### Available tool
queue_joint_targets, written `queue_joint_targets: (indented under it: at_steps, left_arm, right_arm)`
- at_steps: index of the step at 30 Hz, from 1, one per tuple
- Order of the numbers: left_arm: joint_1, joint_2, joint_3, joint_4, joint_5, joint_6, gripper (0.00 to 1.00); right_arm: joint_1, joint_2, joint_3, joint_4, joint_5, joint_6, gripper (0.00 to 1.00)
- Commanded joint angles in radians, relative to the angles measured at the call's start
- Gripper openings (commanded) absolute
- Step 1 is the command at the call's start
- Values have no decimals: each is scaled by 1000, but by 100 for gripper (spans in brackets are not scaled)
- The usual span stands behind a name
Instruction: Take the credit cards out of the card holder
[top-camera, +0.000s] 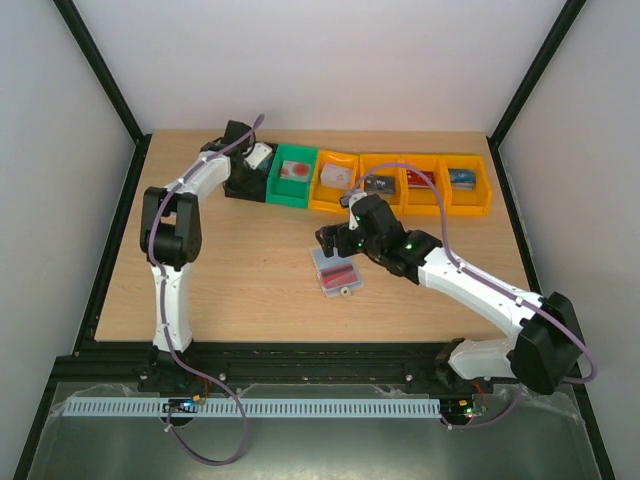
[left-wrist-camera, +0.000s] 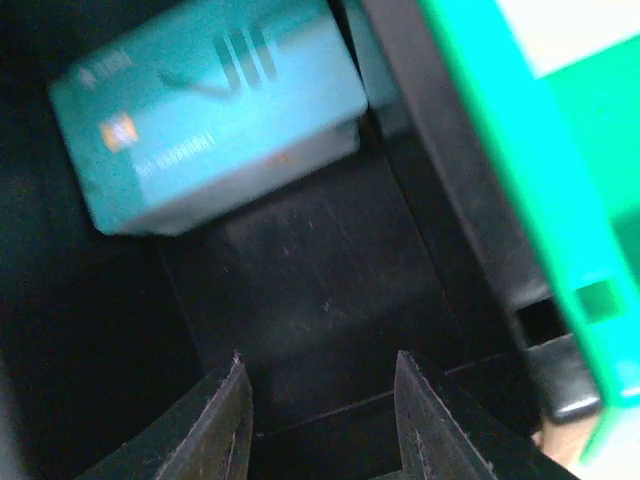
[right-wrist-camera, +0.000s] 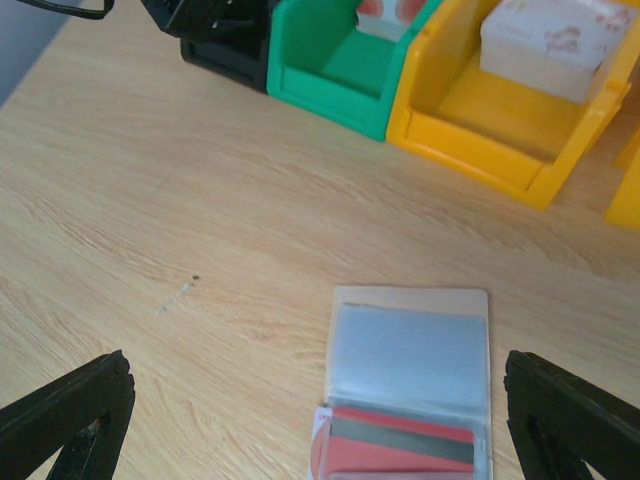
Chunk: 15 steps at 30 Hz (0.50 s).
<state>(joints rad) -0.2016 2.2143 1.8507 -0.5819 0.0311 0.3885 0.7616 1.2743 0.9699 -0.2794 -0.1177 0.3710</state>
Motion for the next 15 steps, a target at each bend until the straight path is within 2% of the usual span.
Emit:
queue_joint_targets:
  at_steps: [1, 6, 10, 15]
  left_arm:
    - [5, 16, -54, 24, -29, -17, 41]
    - [-22, -11, -149, 55, 4, -3, 41]
    - [-41, -57, -209, 78, 21, -6, 41]
    - [-40, -84, -214, 84, -7, 2, 41]
  right_arm:
    - [2, 22, -17, -41, -10, 16, 99]
    - [2, 42, -31, -55, 7, 18, 100]
    - [2, 93, -35, -105, 32, 25, 92]
    - [4, 178, -29, -176, 15, 21, 83]
